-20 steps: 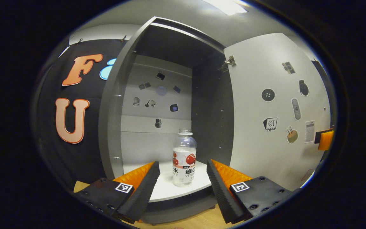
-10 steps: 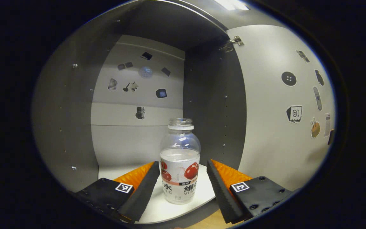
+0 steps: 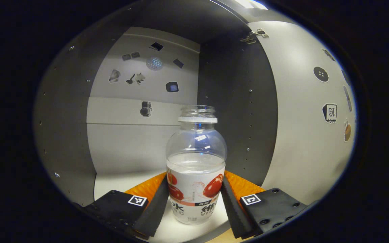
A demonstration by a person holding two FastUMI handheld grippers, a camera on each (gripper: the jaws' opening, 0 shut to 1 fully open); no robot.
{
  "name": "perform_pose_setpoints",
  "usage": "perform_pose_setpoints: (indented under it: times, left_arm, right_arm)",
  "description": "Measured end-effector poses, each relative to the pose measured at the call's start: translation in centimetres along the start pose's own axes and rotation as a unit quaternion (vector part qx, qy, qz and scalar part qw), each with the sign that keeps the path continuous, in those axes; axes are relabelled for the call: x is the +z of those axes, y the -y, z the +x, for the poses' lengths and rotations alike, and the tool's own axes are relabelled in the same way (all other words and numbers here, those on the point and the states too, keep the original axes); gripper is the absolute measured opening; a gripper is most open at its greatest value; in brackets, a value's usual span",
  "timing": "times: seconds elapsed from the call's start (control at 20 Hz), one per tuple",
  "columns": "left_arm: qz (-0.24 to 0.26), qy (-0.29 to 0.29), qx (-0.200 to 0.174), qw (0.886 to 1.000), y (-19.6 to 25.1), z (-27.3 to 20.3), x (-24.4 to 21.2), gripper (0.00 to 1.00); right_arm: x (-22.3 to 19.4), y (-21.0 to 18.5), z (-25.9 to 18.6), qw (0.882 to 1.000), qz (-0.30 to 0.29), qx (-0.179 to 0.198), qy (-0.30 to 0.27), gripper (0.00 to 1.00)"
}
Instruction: Open the cabinet door with the right hand, grasp the bottle in the cabinet with the left hand and place it on the coaster, then close the cabinet door with the right hand.
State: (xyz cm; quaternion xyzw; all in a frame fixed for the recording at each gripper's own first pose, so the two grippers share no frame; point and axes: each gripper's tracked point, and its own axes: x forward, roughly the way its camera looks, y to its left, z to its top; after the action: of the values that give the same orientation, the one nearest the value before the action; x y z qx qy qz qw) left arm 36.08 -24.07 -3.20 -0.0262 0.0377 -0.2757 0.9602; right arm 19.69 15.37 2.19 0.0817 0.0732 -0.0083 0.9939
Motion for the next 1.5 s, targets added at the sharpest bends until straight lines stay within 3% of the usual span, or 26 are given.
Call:
perform_pose_setpoints:
  times: [0.25,0.55,0.75,1.05,1.5]
  left_arm:
    - [0.021,0.015,-0.003,1.0,0.1,-1.4,0.6,0.83]
    - [0.006,0.047,-0.018,0.999,1.0,-8.0,2.0,0.83]
    - [0.011,0.053,0.022,0.998,0.7,-15.4,0.6,0.83]
    - [0.027,0.026,0.122,0.992,0.9,-27.8,-7.7,0.83]
    - [0.017,-0.012,0.202,0.979,-1.2,-35.9,-21.6,0.84]
  right_arm:
    - [-0.7,-0.2,-0.8,1.0,0.004,-0.014,-0.006,0.95]
    - [-1.9,-1.0,-2.8,0.999,-0.018,-0.026,-0.001,0.95]
    - [-2.9,-1.4,-4.9,0.999,-0.04,0.003,0.01,0.95]
    - [-4.2,-0.4,-7.9,0.996,-0.059,0.053,0.035,0.95]
    - [-9.6,1.1,-8.1,0.999,-0.049,0.006,0.021,0.95]
